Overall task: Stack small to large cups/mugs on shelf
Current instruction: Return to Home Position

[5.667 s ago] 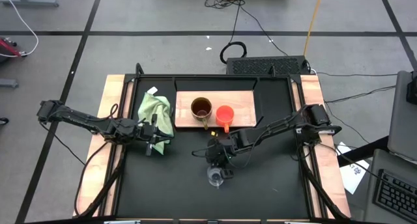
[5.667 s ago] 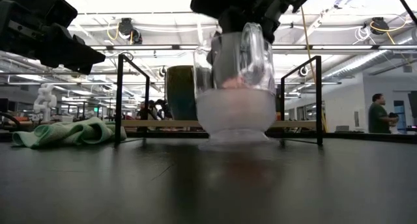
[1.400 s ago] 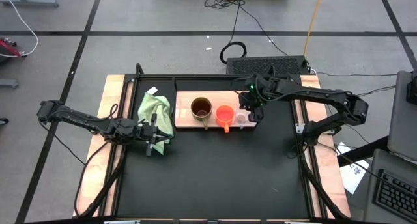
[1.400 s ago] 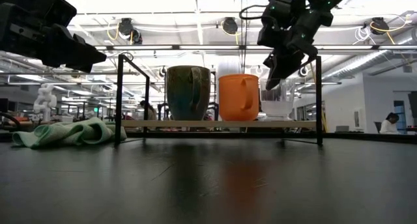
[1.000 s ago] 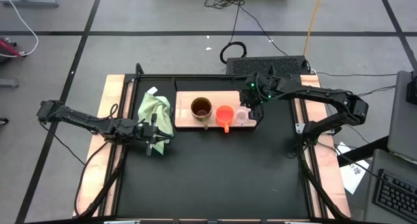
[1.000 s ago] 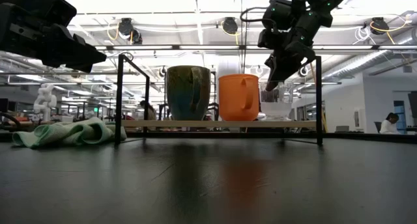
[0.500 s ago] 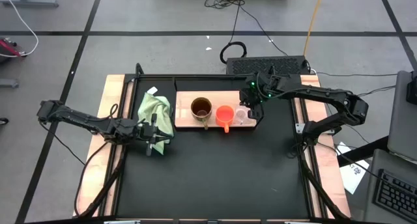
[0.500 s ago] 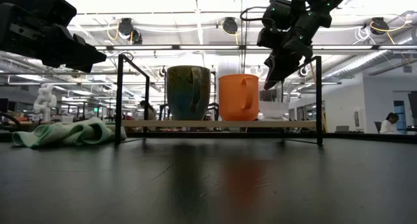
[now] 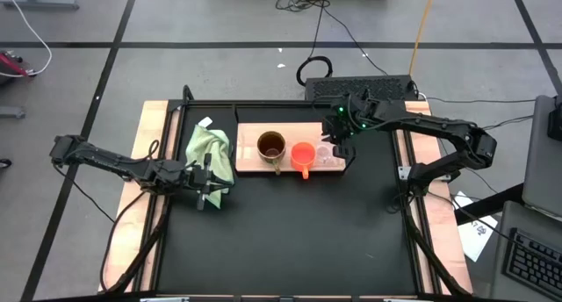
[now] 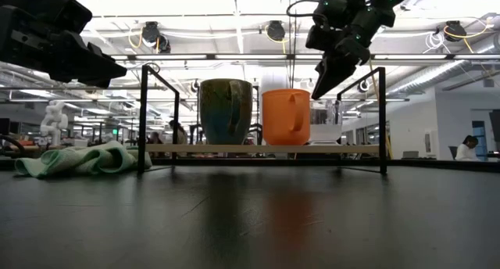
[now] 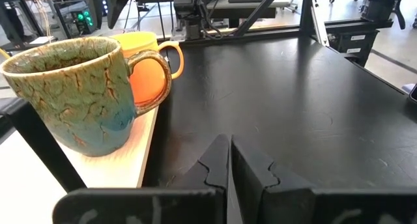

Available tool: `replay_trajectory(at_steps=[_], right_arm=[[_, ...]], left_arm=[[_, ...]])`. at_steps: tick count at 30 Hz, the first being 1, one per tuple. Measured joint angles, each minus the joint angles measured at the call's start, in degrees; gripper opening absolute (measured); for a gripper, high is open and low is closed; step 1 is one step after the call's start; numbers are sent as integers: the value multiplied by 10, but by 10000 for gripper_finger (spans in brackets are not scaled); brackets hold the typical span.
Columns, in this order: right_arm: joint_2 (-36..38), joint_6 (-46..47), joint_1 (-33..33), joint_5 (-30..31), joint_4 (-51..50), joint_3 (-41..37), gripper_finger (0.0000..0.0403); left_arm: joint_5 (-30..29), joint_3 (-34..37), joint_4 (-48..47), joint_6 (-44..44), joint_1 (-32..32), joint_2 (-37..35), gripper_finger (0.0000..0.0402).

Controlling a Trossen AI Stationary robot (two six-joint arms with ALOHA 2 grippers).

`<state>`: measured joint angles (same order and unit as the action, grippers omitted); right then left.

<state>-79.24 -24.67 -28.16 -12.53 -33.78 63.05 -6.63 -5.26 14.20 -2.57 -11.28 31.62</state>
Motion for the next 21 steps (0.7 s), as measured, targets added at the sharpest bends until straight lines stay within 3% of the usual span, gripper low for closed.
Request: replay_trajectory(at_steps=[21], right_arm=[[0, 15, 0, 0, -14, 0, 84]], left_arm=[[10, 0, 0, 5, 0, 0, 21]])
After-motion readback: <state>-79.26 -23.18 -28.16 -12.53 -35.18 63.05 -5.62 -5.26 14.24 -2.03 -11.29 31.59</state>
